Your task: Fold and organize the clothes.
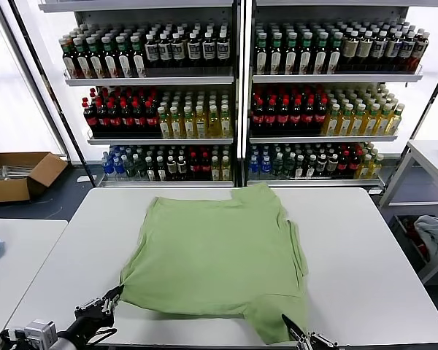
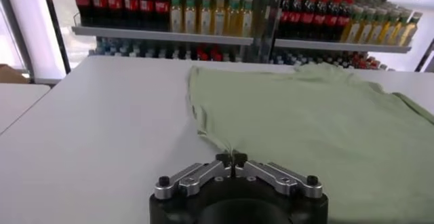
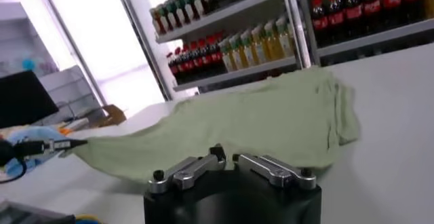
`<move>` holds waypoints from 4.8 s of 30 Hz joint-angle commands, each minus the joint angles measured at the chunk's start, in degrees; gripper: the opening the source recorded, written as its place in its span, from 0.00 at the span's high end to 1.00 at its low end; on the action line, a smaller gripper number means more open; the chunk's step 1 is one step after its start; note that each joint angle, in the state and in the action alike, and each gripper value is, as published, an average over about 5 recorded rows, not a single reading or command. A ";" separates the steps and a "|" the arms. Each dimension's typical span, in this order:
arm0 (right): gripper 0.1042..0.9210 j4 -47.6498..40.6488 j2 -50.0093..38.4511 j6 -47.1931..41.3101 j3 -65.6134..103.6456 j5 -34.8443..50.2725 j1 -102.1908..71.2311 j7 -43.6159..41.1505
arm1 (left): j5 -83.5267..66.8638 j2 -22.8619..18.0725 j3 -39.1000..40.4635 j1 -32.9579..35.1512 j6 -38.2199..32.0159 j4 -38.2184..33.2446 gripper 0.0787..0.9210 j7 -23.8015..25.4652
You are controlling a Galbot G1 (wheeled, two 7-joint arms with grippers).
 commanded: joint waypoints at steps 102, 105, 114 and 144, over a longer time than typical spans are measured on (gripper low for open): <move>0.95 -19.52 -3.72 -7.05 -8.74 -11.52 23.89 15.96 | -4.76 1.62 9.14 -17.16 -0.33 20.72 0.95 2.73; 0.95 -16.42 -2.74 -7.35 -7.74 -11.91 20.93 16.09 | -4.32 0.16 6.42 -12.60 -0.26 17.10 0.98 2.56; 0.95 -6.01 -0.38 -7.34 -4.28 -16.51 6.11 14.90 | 4.16 -5.38 -1.46 1.85 -0.28 5.52 0.99 5.08; 0.39 0.72 -3.40 -11.70 2.82 -6.70 16.58 18.21 | 1.89 -2.18 -9.10 0.65 0.07 -0.79 0.47 6.80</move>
